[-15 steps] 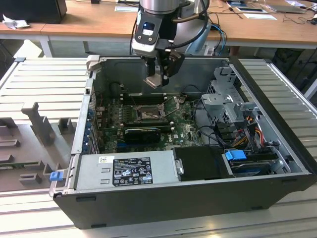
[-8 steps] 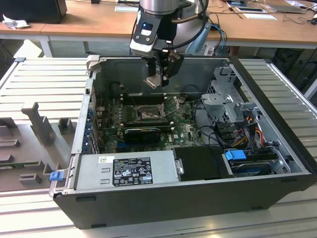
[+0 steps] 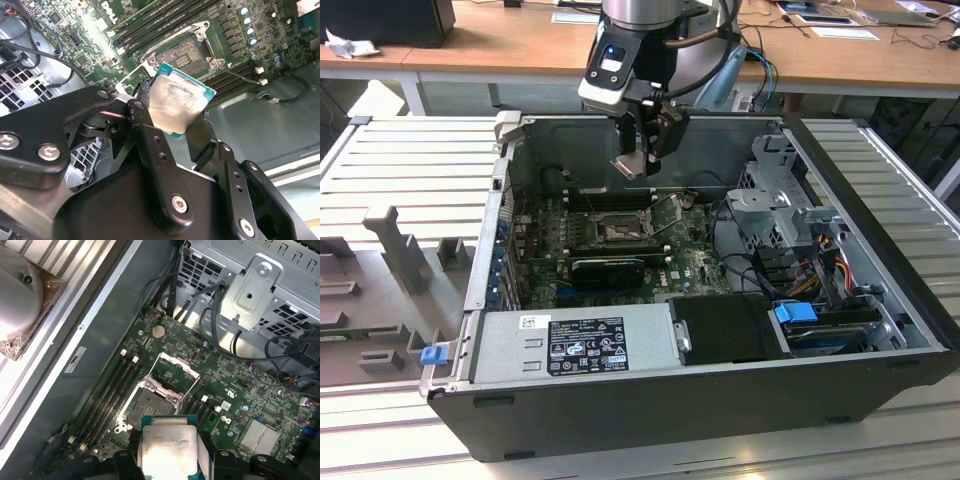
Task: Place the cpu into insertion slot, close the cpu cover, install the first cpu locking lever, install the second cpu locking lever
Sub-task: 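Place the cpu into insertion slot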
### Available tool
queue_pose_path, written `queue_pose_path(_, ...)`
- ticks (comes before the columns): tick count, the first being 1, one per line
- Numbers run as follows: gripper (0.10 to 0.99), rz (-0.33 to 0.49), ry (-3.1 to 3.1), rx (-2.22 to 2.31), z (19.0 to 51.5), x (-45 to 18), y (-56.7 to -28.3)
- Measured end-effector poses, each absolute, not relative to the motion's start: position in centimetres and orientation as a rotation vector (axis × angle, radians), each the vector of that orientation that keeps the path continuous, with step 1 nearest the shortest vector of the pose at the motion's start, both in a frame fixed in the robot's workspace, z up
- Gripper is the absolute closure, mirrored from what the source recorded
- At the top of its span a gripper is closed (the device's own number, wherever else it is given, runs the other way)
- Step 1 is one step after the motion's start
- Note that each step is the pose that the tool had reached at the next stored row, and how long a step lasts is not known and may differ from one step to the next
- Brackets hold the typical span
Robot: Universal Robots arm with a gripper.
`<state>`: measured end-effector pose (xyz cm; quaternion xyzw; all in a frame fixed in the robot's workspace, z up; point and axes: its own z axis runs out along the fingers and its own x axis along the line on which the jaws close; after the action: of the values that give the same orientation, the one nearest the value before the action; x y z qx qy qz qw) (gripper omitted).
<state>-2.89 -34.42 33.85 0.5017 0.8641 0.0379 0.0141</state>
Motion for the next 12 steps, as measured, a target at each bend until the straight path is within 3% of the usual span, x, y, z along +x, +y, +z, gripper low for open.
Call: queue_pose_path(12, 0.557, 0.116, 2.623, 1.667, 33.77, -2.89, -34.42)
